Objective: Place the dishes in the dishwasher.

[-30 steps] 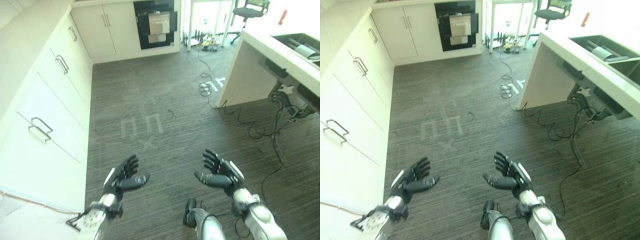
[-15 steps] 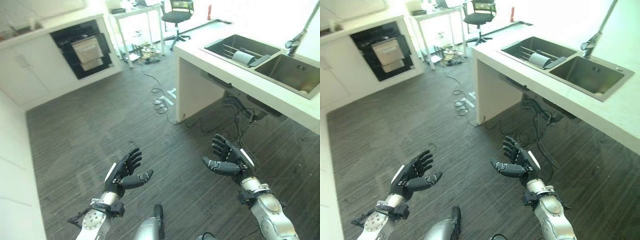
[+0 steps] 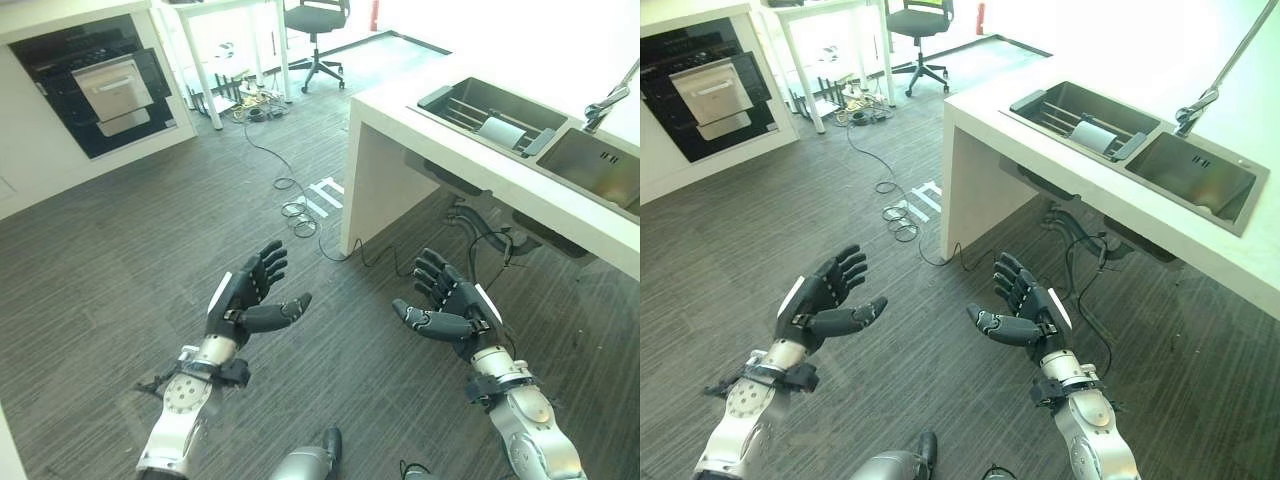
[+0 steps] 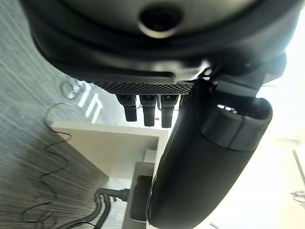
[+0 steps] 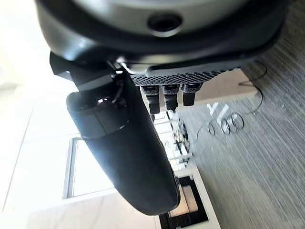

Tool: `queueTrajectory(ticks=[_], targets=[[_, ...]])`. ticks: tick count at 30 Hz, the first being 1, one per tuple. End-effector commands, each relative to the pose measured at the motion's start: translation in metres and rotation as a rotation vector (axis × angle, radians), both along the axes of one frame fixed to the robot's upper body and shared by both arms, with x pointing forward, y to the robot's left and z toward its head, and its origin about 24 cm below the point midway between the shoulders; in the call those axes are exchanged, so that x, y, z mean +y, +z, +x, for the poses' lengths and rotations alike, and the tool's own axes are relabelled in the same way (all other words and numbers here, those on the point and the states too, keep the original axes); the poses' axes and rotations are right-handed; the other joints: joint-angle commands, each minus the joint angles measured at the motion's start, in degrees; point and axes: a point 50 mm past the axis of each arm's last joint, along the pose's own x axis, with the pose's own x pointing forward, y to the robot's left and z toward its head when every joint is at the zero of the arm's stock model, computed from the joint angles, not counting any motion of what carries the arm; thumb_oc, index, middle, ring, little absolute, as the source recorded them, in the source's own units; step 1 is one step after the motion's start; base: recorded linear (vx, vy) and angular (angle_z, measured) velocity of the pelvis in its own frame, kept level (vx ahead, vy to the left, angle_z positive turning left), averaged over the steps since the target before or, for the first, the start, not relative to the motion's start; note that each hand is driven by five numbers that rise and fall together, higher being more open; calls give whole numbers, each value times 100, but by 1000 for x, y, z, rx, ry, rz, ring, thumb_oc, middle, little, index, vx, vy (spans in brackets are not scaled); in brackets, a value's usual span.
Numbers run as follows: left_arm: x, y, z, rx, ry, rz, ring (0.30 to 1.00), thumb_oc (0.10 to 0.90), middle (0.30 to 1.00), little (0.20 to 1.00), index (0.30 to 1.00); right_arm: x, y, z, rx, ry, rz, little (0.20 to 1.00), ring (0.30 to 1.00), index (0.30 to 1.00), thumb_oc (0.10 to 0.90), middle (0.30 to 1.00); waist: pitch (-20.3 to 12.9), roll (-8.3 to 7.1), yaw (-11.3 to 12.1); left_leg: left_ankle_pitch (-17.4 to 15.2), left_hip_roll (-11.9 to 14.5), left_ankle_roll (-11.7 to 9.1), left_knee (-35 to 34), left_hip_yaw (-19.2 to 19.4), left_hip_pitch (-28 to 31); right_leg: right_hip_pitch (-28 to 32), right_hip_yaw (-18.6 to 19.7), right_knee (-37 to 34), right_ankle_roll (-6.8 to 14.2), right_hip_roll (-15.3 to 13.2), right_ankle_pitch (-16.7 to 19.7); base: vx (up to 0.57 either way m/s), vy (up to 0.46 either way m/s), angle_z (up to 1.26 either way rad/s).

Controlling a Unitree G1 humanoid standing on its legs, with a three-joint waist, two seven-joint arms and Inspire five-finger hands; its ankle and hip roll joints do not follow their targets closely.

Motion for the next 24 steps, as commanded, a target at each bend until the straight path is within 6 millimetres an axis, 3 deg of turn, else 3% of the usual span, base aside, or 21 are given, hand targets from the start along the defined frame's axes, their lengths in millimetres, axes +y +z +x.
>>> queueTrajectory(ticks=[1, 3, 5, 6, 9, 12, 14, 15, 16, 17, 21, 22, 24], targets=[[-8, 67, 5, -398, -16, -89, 900, 800, 900, 900, 900, -2, 36, 13, -218, -39, 7, 900, 900, 900, 800, 900, -224, -1, 82, -794, 221, -579, 597, -505, -19, -437, -207, -1793, -50, 428, 1111, 132, -133, -86], [-13, 74, 5, -443, -16, -31, 900, 800, 900, 900, 900, -1, 34, 14, -215, -23, 13, 900, 900, 900, 800, 900, -152, -229, 75, -1025, 107, -582, 597, -225, 149, -1174, -354, -1793, 170, -24, 1431, 179, -181, -64], [-12, 79, 3, -470, 19, 8, 900, 800, 900, 900, 900, 0, 36, 15, -222, 6, 19, 900, 900, 900, 800, 900, -104, -283, 111, -1178, 125, -570, 597, -25, 318, -1553, -584, -1793, 301, -322, 1644, 276, -252, -90], [-9, 81, 0, -476, 45, 29, 900, 800, 900, 900, 900, 2, 36, 15, -229, 31, 22, 900, 900, 900, 800, 900, -108, -263, 143, -1385, 183, -550, 597, 90, 505, -1625, -692, -1793, 409, -378, 1527, 419, -345, -99], [-10, 78, 1, -461, 76, -1, 900, 800, 900, 900, 900, 6, 40, 14, -249, 57, 18, 900, 900, 900, 800, 900, -217, -265, 46, -1576, 158, -425, 597, 356, 789, -1527, -822, -1793, 307, -288, 1585, 343, -273, -61], [-7, 74, 2, -445, 96, -68, 900, 800, 900, 900, 900, 10, 44, 15, -264, 104, -43, 900, 900, 900, 800, 900, -396, -231, -12, -1702, 212, -436, 597, 554, 1155, -1366, -943, -1793, 211, -252, 1428, 288, -205, 5], [-6, 73, 1, -439, 109, -103, 900, 800, 900, 900, 900, 8, 44, 16, -266, 134, -65, 900, 900, 900, 800, 900, -497, -140, -25, -1591, 387, -561, 597, 686, 1431, -1194, -973, -1793, 178, -163, 1192, 362, -193, -1], [-5, 71, -1, -435, 124, -128, 900, 800, 900, 900, 900, 4, 45, 16, -263, 143, -86, 900, 900, 900, 800, 900, -501, -212, -11, -945, 336, -688, 597, 852, 1630, -1118, -1007, -1793, -20, -227, 1133, 437, -272, 5], [-5, 69, -3, -429, 139, -144, 900, 800, 900, 900, 900, -1, 46, 14, -257, 153, -101, 900, 900, 900, 800, 900, -443, -250, 46, -302, 324, -959, 1165, 848, 1437, -908, -941, -1793, -192, -200, 940, 337, -293, -8], [-5, 68, -7, -434, 142, -161, 900, 800, 900, 900, 900, -4, 47, 12, -265, 163, -120, 900, 900, 900, 800, 900, -347, -302, 119, -142, 514, -1110, 1916, 879, 798, -685, -924, -1793, -303, -218, 795, 289, -189, -20], [0, 70, -14, -467, 167, -141, 900, 800, 900, 900, 900, -3, 53, 13, -289, 184, -135, 900, 900, 900, 800, 900, -252, -319, 213, -279, 621, -1017, 1347, 1074, 737, -513, -847, -1793, -278, -234, 683, 143, 17, -17], [4, 77, -18, -520, 184, -99, 900, 800, 900, 900, 900, -3, 57, 14, -301, 200, -120, 900, 900, 900, 800, 900, -260, -313, 238, -248, 642, -978, 651, 1193, 885, -466, -809, -1793, -234, -240, 641, 202, 209, -28], [8, 96, -26, -643, 185, -29, 900, 800, 900, 900, 900, 0, 62, 14, -330, 225, -87, 900, 900, 900, 800, 900, -339, -77, 229, -686, 1057, -1084, 597, 943, 318, -434, -748, -1793, -185, -4, 558, 172, 240, -24]])
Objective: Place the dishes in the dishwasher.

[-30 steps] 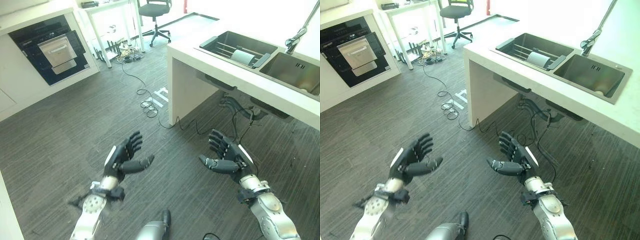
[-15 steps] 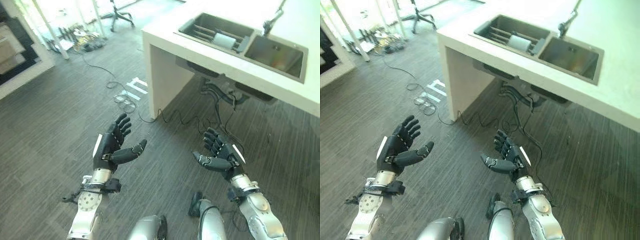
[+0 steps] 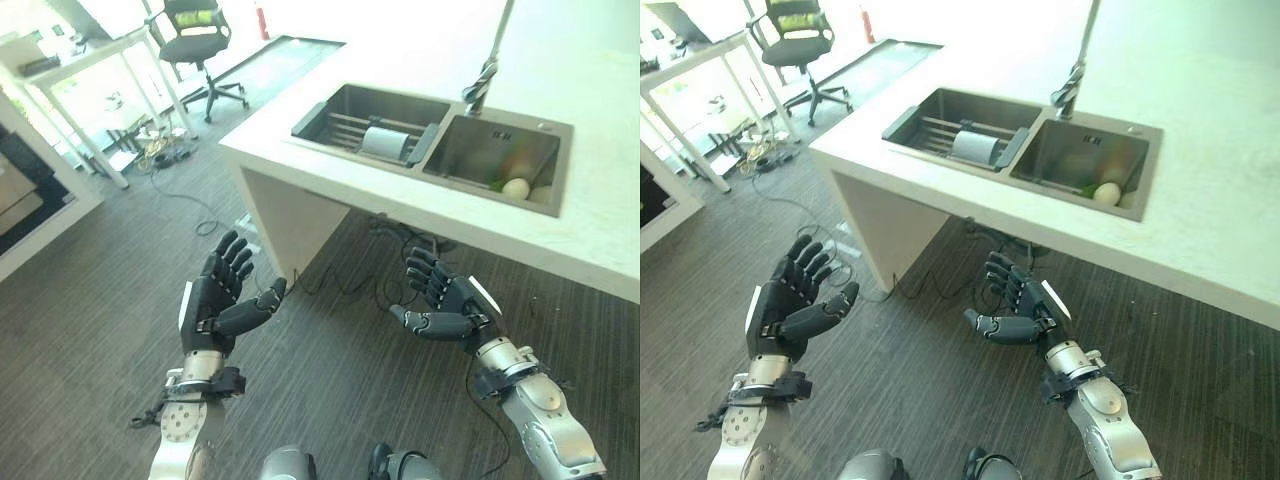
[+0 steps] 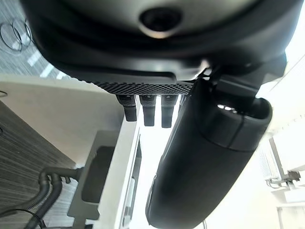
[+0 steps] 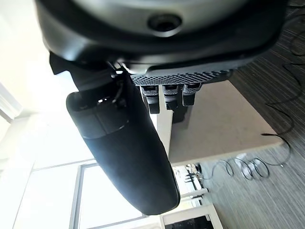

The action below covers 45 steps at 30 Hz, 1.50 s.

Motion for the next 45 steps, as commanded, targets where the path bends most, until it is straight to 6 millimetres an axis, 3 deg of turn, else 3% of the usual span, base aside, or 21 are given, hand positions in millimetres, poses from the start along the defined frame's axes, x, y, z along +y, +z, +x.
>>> queueTrajectory(ticks=[1, 3, 5, 8, 11, 14, 15, 18, 20, 21, 22, 23, 25, 28, 30, 31, 35, 40, 41, 44, 45], targets=[[10, 78, -10, -464, 31, 139, 900, 800, 900, 900, 900, 13, 50, 7, -282, 96, 89, 900, 900, 900, 800, 900, -357, 101, 153, -131, 130, 62, -207, -175, 243, -254, 359, 53, 840, -124, 114, 201, 223, -5], [11, 92, -13, -532, 42, 196, 900, 800, 900, 900, 900, 13, 56, 0, -302, 115, 78, 900, 900, 900, 800, 900, -442, 188, 202, 78, 387, -252, -207, -767, -298, -138, 520, 53, 877, -58, -57, 274, 276, 21], [11, 95, -11, -548, 43, 217, 900, 800, 900, 900, 900, 12, 62, -1, -318, 122, 69, 900, 900, 900, 800, 900, -469, 215, 255, 242, 472, -306, -207, -918, -580, -87, 557, 53, 882, -66, -134, 210, 262, 32], [16, 97, -10, -551, 56, 224, 900, 800, 900, 900, 900, 10, 67, -3, -334, 132, 71, 900, 900, 900, 800, 900, -490, 233, 307, 232, 506, -294, -207, -1016, -667, 84, 523, 53, 993, -222, -227, 213, 302, -3], [12, 107, -6, -582, 47, 307, 900, 800, 900, 900, 900, 4, 71, -7, -360, 9, 168, 900, 900, 900, 800, 900, -584, 138, 332, 1, 223, -67, -207, -1036, -489, 249, 429, 53, 1272, -596, -79, 343, 487, -18], [9, 109, -1, -579, 38, 310, 900, 800, 900, 900, 900, 6, 68, -7, -374, -33, 193, 900, 900, 900, 800, 900, -583, 112, 322, -91, 35, 94, -207, -1068, -406, 377, 384, 53, 1249, -726, 163, 271, 381, 29], [4, 110, 2, -582, 10, 338, 900, 800, 900, 900, 900, 12, 67, -4, -386, -45, 214, 900, 900, 900, 800, 900, -579, 122, 362, -197, -181, 300, -207, -1153, -334, 536, 307, 53, 1243, -789, 609, 273, 374, 40], [-11, 118, 1, -664, -93, 447, 900, 800, 900, 900, 900, 17, 68, -1, -396, -41, 234, 900, 900, 900, 800, 900, -565, 238, 354, -298, -261, 492, -207, -1229, -232, 668, 181, 293, 1248, -748, 1215, 251, 319, 23], [-15, 121, 2, -662, -126, 473, 900, 800, 900, 900, 900, 21, 68, -1, -397, -14, 234, 900, 900, 900, 800, 900, -539, 301, 277, -425, -267, 536, -207, -1166, -101, 439, 211, 896, 1251, -737, 1194, 189, 220, 4], [-16, 122, 4, -657, -121, 486, 900, 800, 900, 900, 900, 23, 68, -1, -397, 0, 228, 900, 900, 900, 800, 900, -495, 315, 230, -413, -252, 576, -207, -1057, -103, 230, 198, 919, 1156, -630, 1101, 146, 147, -19], [-15, 123, 6, -653, -114, 490, 900, 800, 900, 900, 900, 23, 68, -1, -396, 6, 222, 900, 900, 900, 800, 900, -488, 304, 197, -412, -262, 560, -207, -1020, -85, 175, 223, 706, 1105, -420, 968, 142, 25, -51], [-15, 123, 9, -643, -128, 460, 900, 800, 900, 900, 900, 20, 70, 0, -404, -6, 210, 900, 900, 900, 800, 900, -456, 220, 111, -448, -318, 523, -207, -888, -30, 59, 161, 53, 1044, -85, 766, 236, -34, -63], [-15, 122, 9, -642, -138, 453, 900, 800, 900, 900, 900, 18, 72, 1, -417, -13, 208, 900, 900, 900, 800, 900, -434, 126, 74, -576, -386, 496, -207, -807, 63, -277, 198, 53, 1098, -220, 519, 188, -89, -42], [-15, 117, 9, -609, -142, 394, 900, 800, 900, 900, 900, 17, 74, 2, -437, -12, 208, 900, 900, 900, 800, 900, -421, 32, 60, -789, -446, 491, -207, -577, 239, -773, 203, 53, 1276, -496, 741, 134, -77, -36], [-13, 112, 10, -571, -141, 334, 900, 800, 900, 900, 900, 18, 75, 1, -447, -11, 209, 900, 900, 900, 800, 900, -396, 7, -11, -864, -515, 564, -207, -433, 365, -1154, 292, 53, 1328, -633, 1097, 166, -134, -35], [-12, 110, 11, -555, -142, 303, 900, 800, 900, 900, 900, 18, 75, 1, -452, -14, 213, 900, 900, 900, 800, 900, -388, 4, -68, -924, -552, 602, -207, -431, 451, -1263, 364, 53, 1347, -650, 1229, 312, -201, -14], [-16, 108, 17, -538, -141, 212, 900, 800, 900, 900, 900, 19, 78, 1, -474, -30, 200, 900, 900, 900, 800, 900, -373, -2, -232, -1151, -585, 724, -207, -347, 747, -1355, 328, 53, 1339, -655, 1203, 279, -228, 5], [-20, 108, 20, -536, -220, 67, 900, 800, 900, 900, 900, 9, 83, 0, -493, -52, 141, 900, 900, 900, 800, 900, -549, 55, -523, -1375, -325, 613, -207, -270, 1302, -1318, 379, 53, 1274, -544, 1051, 311, -271, 23], [-20, 107, 18, -539, -252, 12, 900, 800, 900, 900, 900, 6, 84, -1, -496, -53, 113, 900, 900, 900, 800, 900, -633, 69, -577, -1363, -267, 559, -207, -261, 1442, -1302, 413, 53, 1229, -467, 965, 363, -306, 10], [-20, 106, 11, -559, -257, -32, 900, 800, 900, 900, 900, 4, 88, -8, -524, -17, 58, 900, 900, 900, 800, 900, -749, 124, -571, -574, -277, 334, -207, -321, 1774, -1209, 529, 53, 1025, -253, 713, 307, -237, -7], [-20, 105, 5, -577, -229, -16, 900, 800, 900, 900, 900, 2, 90, -12, -536, 21, 49, 900, 900, 900, 800, 900, -678, 60, -448, 234, -417, 123, 261, -423, 1480, -912, 691, 53, 801, -127, 438, 261, -174, -47]])
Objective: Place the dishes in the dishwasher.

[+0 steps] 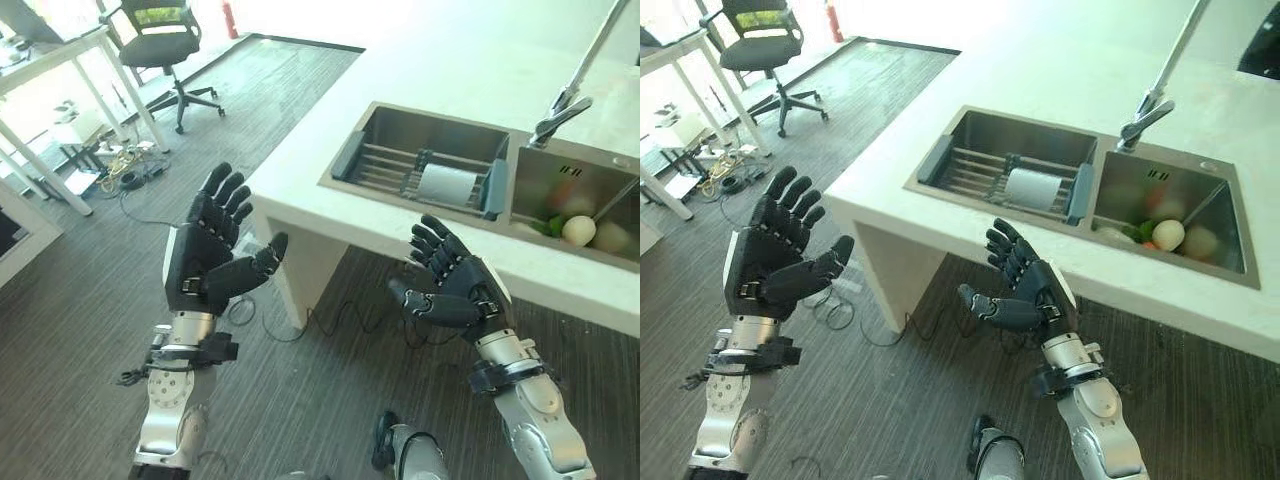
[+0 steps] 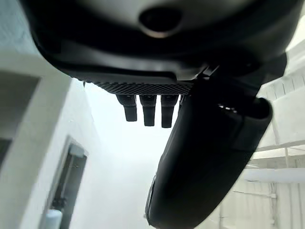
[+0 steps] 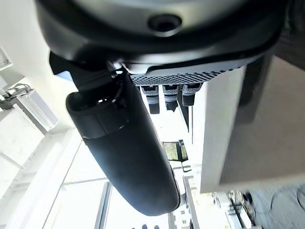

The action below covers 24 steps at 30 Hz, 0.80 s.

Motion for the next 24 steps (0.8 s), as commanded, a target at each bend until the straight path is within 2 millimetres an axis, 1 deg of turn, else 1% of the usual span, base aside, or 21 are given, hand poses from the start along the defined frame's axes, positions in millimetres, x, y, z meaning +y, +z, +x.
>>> queueTrajectory(ticks=[1, 2, 3, 4, 5, 6, 7, 8, 9, 10, 11, 13, 14, 16, 18, 20, 21, 22, 23, 24], targets=[[-6, 39, -7, -261, -27, 18, 900, 800, 900, 900, 900, 0, 52, -5, -320, 61, -31, 900, 900, 900, 800, 900, -522, -149, 82, 1019, -53, -87, 833, -95, 54, 247, 376, -479, 696, -246, 206, 255, -96, -71], [-8, 39, -9, -269, -9, 46, 900, 800, 900, 900, 900, 0, 55, -3, -325, 67, -30, 900, 900, 900, 800, 900, -397, -229, 188, 911, -72, 2, 668, -127, -377, 422, 567, -479, 665, -202, 111, 129, 68, -81], [-7, 39, -10, -269, -6, 49, 900, 800, 900, 900, 900, 1, 57, 0, -325, 70, -31, 900, 900, 900, 800, 900, -342, -244, 230, 856, -46, 43, 364, -94, -448, 492, 661, -479, 695, -184, 78, 142, 130, -60], [-6, 39, -11, -270, -8, 49, 900, 800, 900, 900, 900, 1, 57, 1, -326, 69, -32, 900, 900, 900, 800, 900, -282, -195, 255, 697, 88, 47, 364, -91, -689, 563, 696, -479, 723, -127, 48, 70, 177, -52], [-5, 39, -12, -274, -10, 50, 900, 800, 900, 900, 900, 1, 58, 2, -330, 67, -33, 900, 900, 900, 800, 900, -250, -154, 282, 635, 194, 21, 364, -149, -984, 584, 743, -479, 742, -84, 35, 90, 253, -34], [-4, 38, -16, -289, -12, 61, 900, 800, 900, 900, 900, 2, 58, 1, -337, 62, -37, 900, 900, 900, 800, 900, -201, -64, 361, 631, 305, -82, 364, -480, -1408, 651, 851, -479, 771, 11, -38, 113, 243, -47], [-4, 38, -18, -295, -11, 66, 900, 800, 900, 900, 900, 2, 59, 1, -339, 63, -37, 900, 900, 900, 800, 900, -181, -35, 425, 716, 315, -140, 364, -707, -1612, 688, 910, -479, 779, 49, -66, 313, 447, -57], [-6, 41, -21, -328, -14, 83, 900, 800, 900, 900, 900, 5, 63, 1, -352, 67, -37, 900, 900, 900, 800, 900, -106, 7, 677, 1125, 295, -295, 364, -1432, -2258, 953, 1121, -479, 765, 138, -282, 275, 418, -77], [-7, 43, -20, -343, -20, 87, 900, 800, 900, 900, 900, 6, 66, 3, -362, 66, -36, 900, 900, 900, 800, 900, -87, 4, 730, 1130, 275, -263, 364, -1446, -2322, 1014, 1145, -479, 788, 98, -348, 284, 498, -94], [-7, 46, -17, -356, -22, 94, 900, 800, 900, 900, 900, 8, 68, 5, -372, 69, -29, 900, 900, 900, 800, 900, -90, -2, 766, 1045, 298, -232, 364, -1464, -2321, 1032, 1142, -479, 845, 9, -390, 128, 347, -101], [-6, 48, -15, -361, -26, 102, 900, 800, 900, 900, 900, 9, 67, 5, -374, 65, -21, 900, 900, 900, 800, 900, -106, -7, 766, 989, 319, -222, 364, -1469, -2284, 1073, 1091, -479, 915, -89, -375, 130, 335, -94], [-5, 53, -11, -375, -40, 125, 900, 800, 900, 900, 900, 6, 65, 4, -365, 49, 17, 900, 900, 900, 800, 900, -153, -46, 763, 899, 254, -133, 364, -1466, -2144, 1246, 1014, -479, 1083, -294, -379, 144, 326, -73], [-8, 56, -10, -387, -50, 142, 900, 800, 900, 900, 900, 8, 65, 2, -360, 49, 48, 900, 900, 900, 800, 900, -164, -73, 784, 856, 220, -84, 364, -1452, -2083, 1330, 920, -479, 1152, -408, -357, 157, 305, -34], [-12, 59, -9, -410, -57, 191, 900, 800, 900, 900, 900, 11, 62, 0, -364, 49, 68, 900, 900, 900, 800, 900, -161, -93, 791, 788, 203, -22, 364, -1408, -1980, 1412, 717, -479, 1183, -544, -220, 173, 262, 3], [-12, 62, -10, -420, -56, 225, 900, 800, 900, 900, 900, 12, 61, -1, -360, 52, 82, 900, 900, 900, 800, 900, -160, -88, 788, 741, 191, 41, 364, -1362, -1914, 1474, 624, -479, 1129, -574, -177, 133, 232, -11], [-13, 68, -5, -442, -56, 232, 900, 800, 900, 900, 900, 22, 62, 8, -370, 68, 103, 900, 900, 900, 800, 900, -179, -112, 886, 667, 245, 26, 364, -1104, -1964, 1157, 421, -479, 1206, -797, 48, -7, 105, -59], [-14, 70, -5, -453, -56, 236, 900, 800, 900, 900, 900, 25, 64, 10, -379, 69, 103, 900, 900, 900, 800, 900, -169, -109, 927, 638, 274, 22, 364, -1033, -1972, 1039, 373, -479, 1225, -859, 143, -55, -5, -74], [-14, 72, -5, -463, -43, 240, 900, 800, 900, 900, 900, 27, 66, 12, -387, 82, 106, 900, 900, 900, 800, 900, -165, -107, 935, 622, 300, 31, 364, -993, -1995, 967, 441, -479, 1262, -851, 125, -88, -44, -81], [-16, 76, -5, -485, -37, 251, 900, 800, 900, 900, 900, 27, 70, 12, -399, 78, 115, 900, 900, 900, 800, 900, -184, -109, 962, 611, 355, 71, 364, -916, -2111, 849, 564, -479, 1240, -841, 101, -98, -74, -62], [-19, 77, -5, -491, -39, 260, 900, 800, 900, 900, 900, 27, 71, 13, -402, 69, 117, 900, 900, 900, 800, 900, -205, -120, 972, 623, 382, 67, 364, -880, -2170, 805, 573, -479, 1245, -841, 101, -91, -145, -32]])
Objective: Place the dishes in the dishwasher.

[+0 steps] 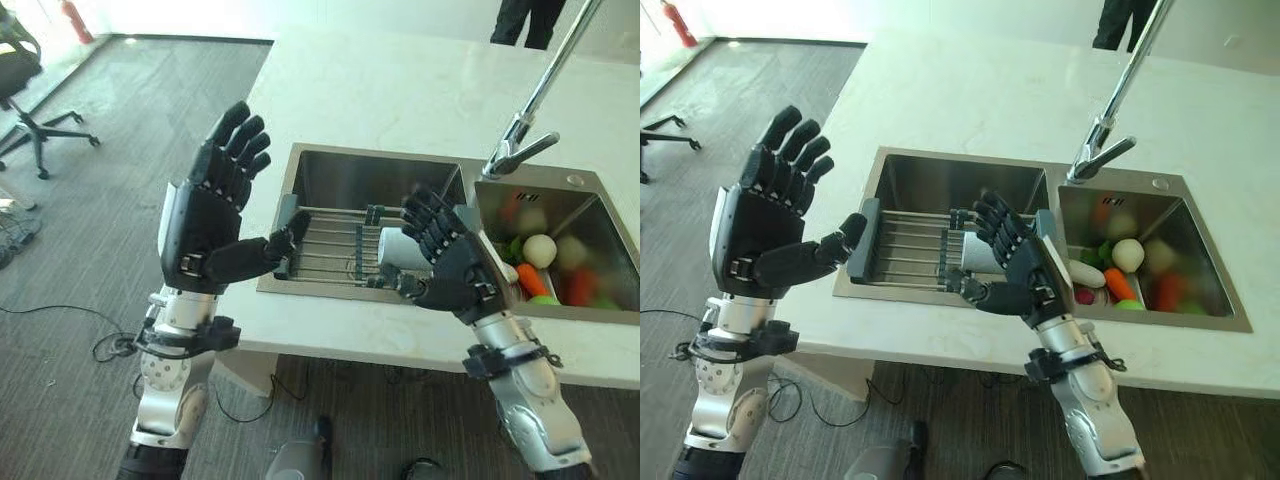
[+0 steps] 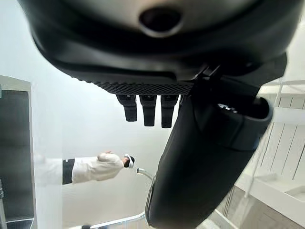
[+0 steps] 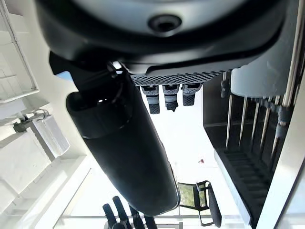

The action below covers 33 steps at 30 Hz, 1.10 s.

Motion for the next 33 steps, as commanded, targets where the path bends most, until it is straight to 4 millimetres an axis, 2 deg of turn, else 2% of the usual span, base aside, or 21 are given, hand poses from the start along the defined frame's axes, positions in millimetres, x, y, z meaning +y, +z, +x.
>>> queueTrajectory(ticks=[1, 10, 14, 20, 24, 25, 29, 30, 33], targets=[[-13, 36, -18, -251, -32, 27, 900, 800, 900, 900, 900, -10, 46, -2, -259, -72, 94, 900, 900, 900, 800, 900, -465, -37, 95, -394, 498, -505, 38, -383, -65, -124, -127, -302, 222, 246, 636, -44, -156, -14], [-19, 33, -19, -200, -96, 79, 900, 800, 900, 900, 900, -11, 57, -10, -319, -105, 78, 900, 900, 900, 800, 900, -611, 20, -6, -422, 719, -619, 38, -91, 70, -129, -84, -302, 253, 362, 380, 18, -124, -12], [-14, 25, -16, -103, -97, 62, 900, 800, 900, 900, 900, -18, 57, -11, -313, -131, 57, 900, 900, 900, 800, 900, -679, 79, -132, -454, 777, -668, 38, -47, 217, -107, 17, -302, 135, 522, 275, 42, -116, -13], [-10, 28, -18, -154, 6, 183, 900, 800, 900, 900, 900, -28, 60, -14, -311, -144, 7, 900, 900, 900, 800, 900, -689, 175, -327, -436, 880, -760, 38, -3, 329, -108, 88, -302, 2, 686, 202, 17, -79, -3], [-13, 31, -11, -150, 9, 270, 900, 800, 900, 900, 900, -28, 59, -10, -296, -124, -37, 900, 900, 900, 800, 900, -737, 240, -452, -452, 928, -798, 38, 50, 434, -88, 116, -302, -33, 744, 179, 23, -19, -11], [-14, 33, 0, -127, 34, 315, 900, 800, 900, 900, 900, -25, 56, -7, -278, -107, -57, 900, 900, 900, 800, 900, -786, 292, -561, -487, 947, -807, 38, 105, 534, -76, 165, -302, -46, 777, 172, 51, 18, -17], [-11, 34, 10, -99, 65, 315, 900, 800, 900, 900, 900, -24, 53, -7, -264, -78, -86, 900, 900, 900, 800, 900, -866, 346, -712, -538, 971, -806, 38, 205, 637, -59, 220, -302, -45, 794, 160, 45, 36, -10], [-18, 16, 7, -30, -28, 164, 900, 800, 900, 900, 900, -26, 42, -7, -265, -127, -49, 900, 900, 900, 800, 900, -437, -20, -542, -858, 233, -299, 38, 166, 723, -497, 106, -302, 137, 544, 875, 65, -53, -4], [-14, 17, 7, -27, -12, 158, 900, 800, 900, 900, 900, -28, 43, -6, -255, -123, -48, 900, 900, 900, 800, 900, -522, -15, -521, -880, 314, -321, 38, 233, 800, -373, 76, -302, 141, 585, 701, 96, -94, 4]])
